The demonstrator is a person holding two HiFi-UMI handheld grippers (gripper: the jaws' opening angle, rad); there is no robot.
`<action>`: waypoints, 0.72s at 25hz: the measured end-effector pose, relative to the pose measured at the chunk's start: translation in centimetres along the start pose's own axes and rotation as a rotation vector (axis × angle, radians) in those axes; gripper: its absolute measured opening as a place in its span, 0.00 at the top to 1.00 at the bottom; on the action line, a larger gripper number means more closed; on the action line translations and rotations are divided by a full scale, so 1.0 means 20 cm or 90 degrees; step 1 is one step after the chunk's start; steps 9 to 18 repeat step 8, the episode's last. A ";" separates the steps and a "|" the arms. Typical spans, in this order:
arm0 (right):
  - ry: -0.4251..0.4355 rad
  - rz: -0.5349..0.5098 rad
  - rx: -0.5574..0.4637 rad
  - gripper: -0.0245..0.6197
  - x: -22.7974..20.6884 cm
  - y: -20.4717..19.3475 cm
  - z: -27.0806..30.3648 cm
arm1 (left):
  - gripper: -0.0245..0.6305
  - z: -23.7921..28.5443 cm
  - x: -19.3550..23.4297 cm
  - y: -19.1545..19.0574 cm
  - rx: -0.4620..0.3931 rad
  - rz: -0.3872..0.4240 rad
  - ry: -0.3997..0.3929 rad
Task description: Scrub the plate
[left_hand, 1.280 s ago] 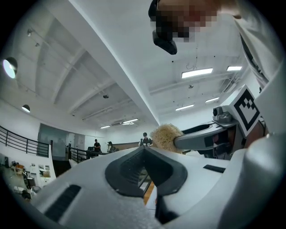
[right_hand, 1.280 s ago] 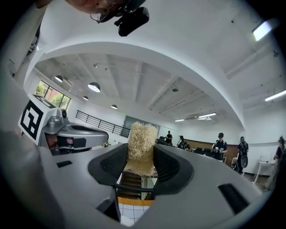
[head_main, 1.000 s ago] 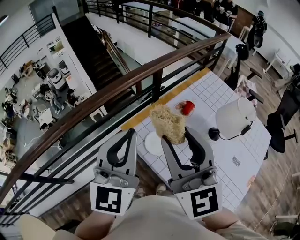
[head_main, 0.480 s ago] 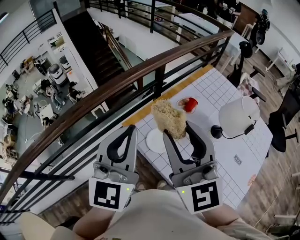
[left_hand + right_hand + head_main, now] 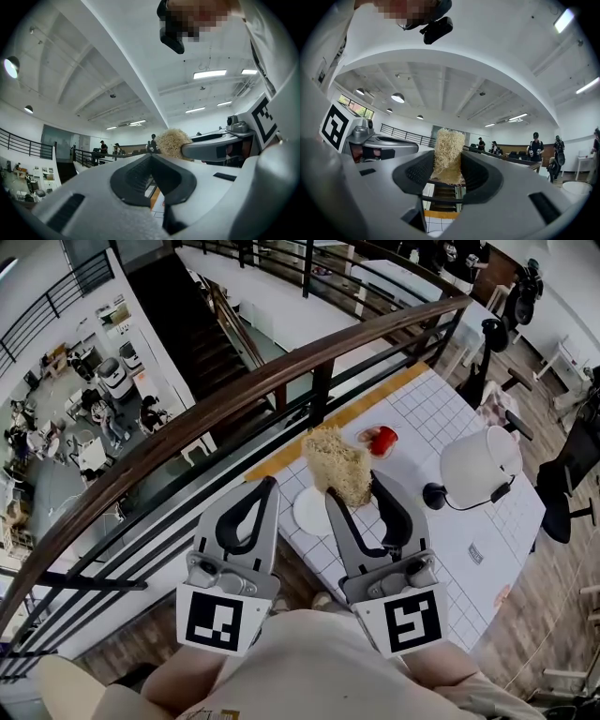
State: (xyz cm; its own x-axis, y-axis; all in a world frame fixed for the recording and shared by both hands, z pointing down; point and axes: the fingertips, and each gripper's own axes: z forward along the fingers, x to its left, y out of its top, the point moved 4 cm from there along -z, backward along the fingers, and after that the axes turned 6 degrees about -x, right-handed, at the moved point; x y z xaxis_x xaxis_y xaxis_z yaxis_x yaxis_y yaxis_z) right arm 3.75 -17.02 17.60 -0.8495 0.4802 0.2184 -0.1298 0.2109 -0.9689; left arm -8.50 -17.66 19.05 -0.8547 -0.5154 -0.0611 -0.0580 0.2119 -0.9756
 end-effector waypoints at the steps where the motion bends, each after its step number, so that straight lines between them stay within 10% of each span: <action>1: 0.001 0.001 0.001 0.68 0.00 0.00 0.00 | 0.94 0.00 0.00 0.00 0.000 -0.001 0.001; 18: 0.012 0.006 0.013 0.68 0.03 -0.02 0.01 | 0.94 -0.02 0.00 -0.02 0.020 -0.013 -0.002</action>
